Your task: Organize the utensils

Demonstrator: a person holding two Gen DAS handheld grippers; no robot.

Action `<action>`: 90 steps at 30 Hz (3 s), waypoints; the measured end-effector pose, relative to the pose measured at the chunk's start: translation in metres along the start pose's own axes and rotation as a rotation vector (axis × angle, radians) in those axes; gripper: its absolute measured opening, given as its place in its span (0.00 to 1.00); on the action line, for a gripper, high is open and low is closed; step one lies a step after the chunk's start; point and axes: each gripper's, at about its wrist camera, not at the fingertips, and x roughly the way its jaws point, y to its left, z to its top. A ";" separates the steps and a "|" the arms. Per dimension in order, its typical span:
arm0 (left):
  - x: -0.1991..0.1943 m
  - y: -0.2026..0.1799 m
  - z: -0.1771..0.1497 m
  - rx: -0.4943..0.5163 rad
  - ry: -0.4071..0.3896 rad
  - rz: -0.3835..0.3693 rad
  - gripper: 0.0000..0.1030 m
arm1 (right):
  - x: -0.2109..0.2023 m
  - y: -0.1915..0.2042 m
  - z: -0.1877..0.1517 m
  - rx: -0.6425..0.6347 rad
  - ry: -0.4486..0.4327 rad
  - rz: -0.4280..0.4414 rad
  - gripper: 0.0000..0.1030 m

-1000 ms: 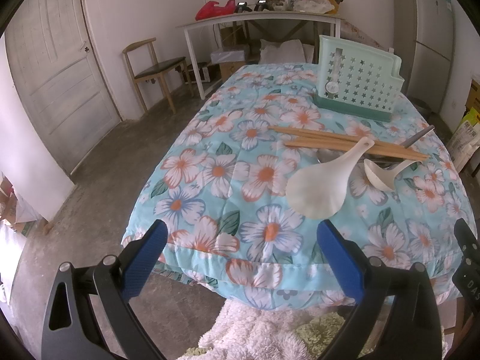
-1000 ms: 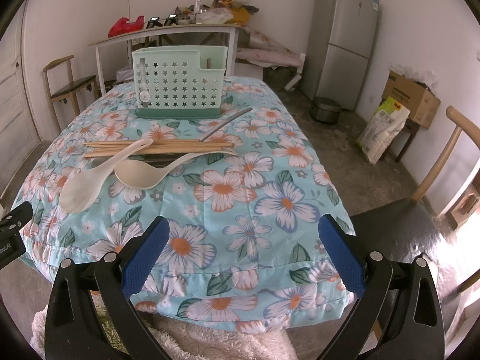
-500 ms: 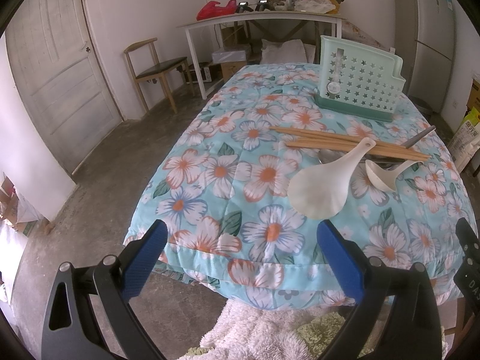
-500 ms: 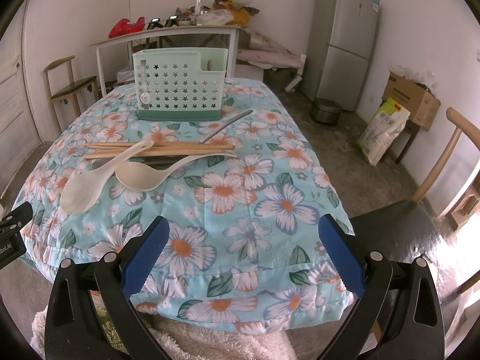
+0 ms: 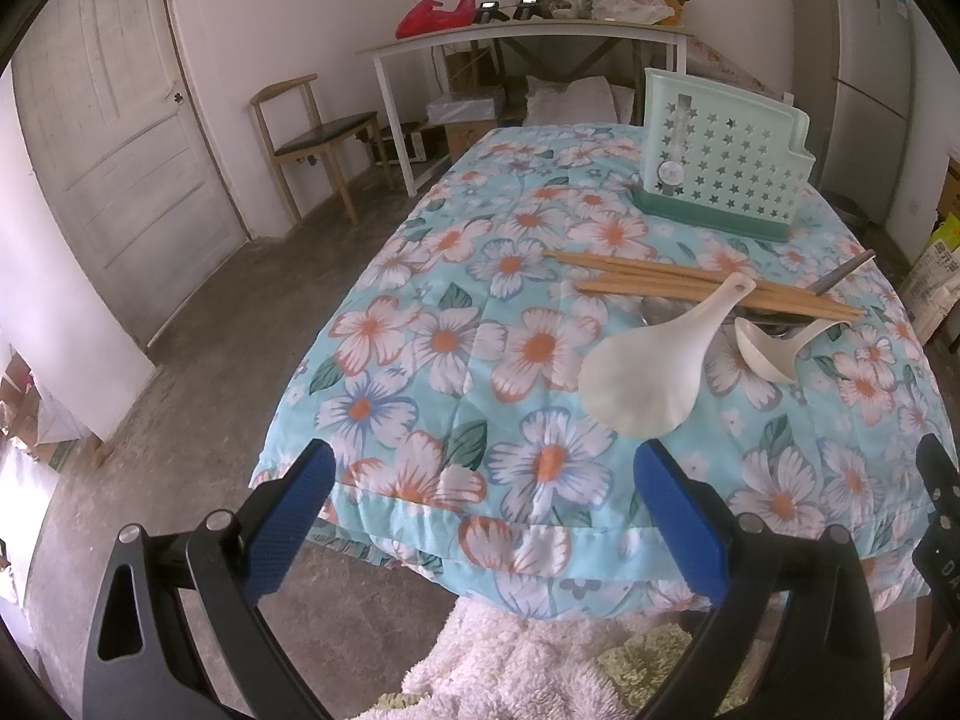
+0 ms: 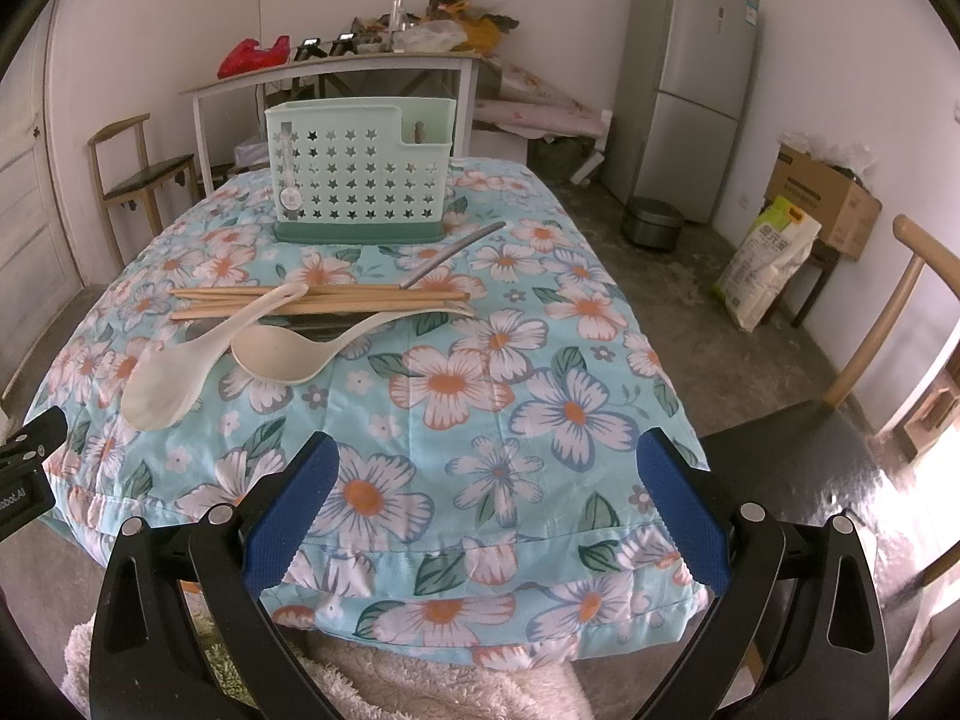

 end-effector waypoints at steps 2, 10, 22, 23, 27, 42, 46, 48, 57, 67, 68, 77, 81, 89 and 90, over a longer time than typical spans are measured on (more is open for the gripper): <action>0.000 0.001 0.000 0.001 0.000 0.001 0.95 | -0.003 0.001 0.004 0.001 -0.001 0.001 0.92; 0.000 0.000 0.001 0.002 0.000 0.001 0.95 | -0.004 0.002 0.006 0.003 -0.004 0.002 0.92; 0.006 -0.002 0.003 0.011 0.035 -0.018 0.95 | -0.004 0.001 0.007 -0.008 0.013 0.011 0.92; 0.009 -0.003 0.004 0.010 0.043 -0.026 0.95 | -0.003 0.003 0.008 -0.015 0.018 0.014 0.92; 0.031 -0.005 0.010 0.014 0.088 -0.057 0.95 | 0.009 0.010 0.004 -0.044 0.054 0.035 0.92; 0.087 -0.015 -0.003 0.020 0.192 -0.132 0.96 | 0.067 0.037 -0.009 -0.098 0.234 0.174 0.92; 0.082 -0.014 -0.009 0.011 0.178 -0.122 0.96 | 0.073 0.038 -0.009 -0.097 0.234 0.189 0.92; 0.081 -0.015 -0.011 0.004 0.168 -0.115 0.96 | 0.074 0.037 -0.010 -0.095 0.233 0.196 0.93; 0.072 -0.005 -0.008 -0.015 0.169 -0.188 0.96 | 0.074 0.034 -0.011 -0.092 0.224 0.216 0.93; 0.062 0.016 0.008 -0.181 0.136 -0.553 0.72 | 0.073 0.034 -0.013 -0.095 0.211 0.227 0.93; 0.066 0.016 0.009 -0.202 0.162 -0.578 0.66 | 0.073 0.034 -0.013 -0.095 0.210 0.227 0.93; 0.092 0.019 0.002 -0.398 0.308 -0.744 0.39 | 0.074 0.035 -0.013 -0.093 0.204 0.225 0.93; 0.102 0.020 0.004 -0.438 0.310 -0.736 0.22 | 0.074 0.035 -0.012 -0.089 0.202 0.224 0.93; 0.100 0.030 0.007 -0.437 0.257 -0.730 0.05 | 0.073 0.035 -0.012 -0.092 0.199 0.224 0.93; 0.096 0.033 0.009 -0.432 0.237 -0.731 0.03 | 0.073 0.034 -0.013 -0.093 0.200 0.225 0.93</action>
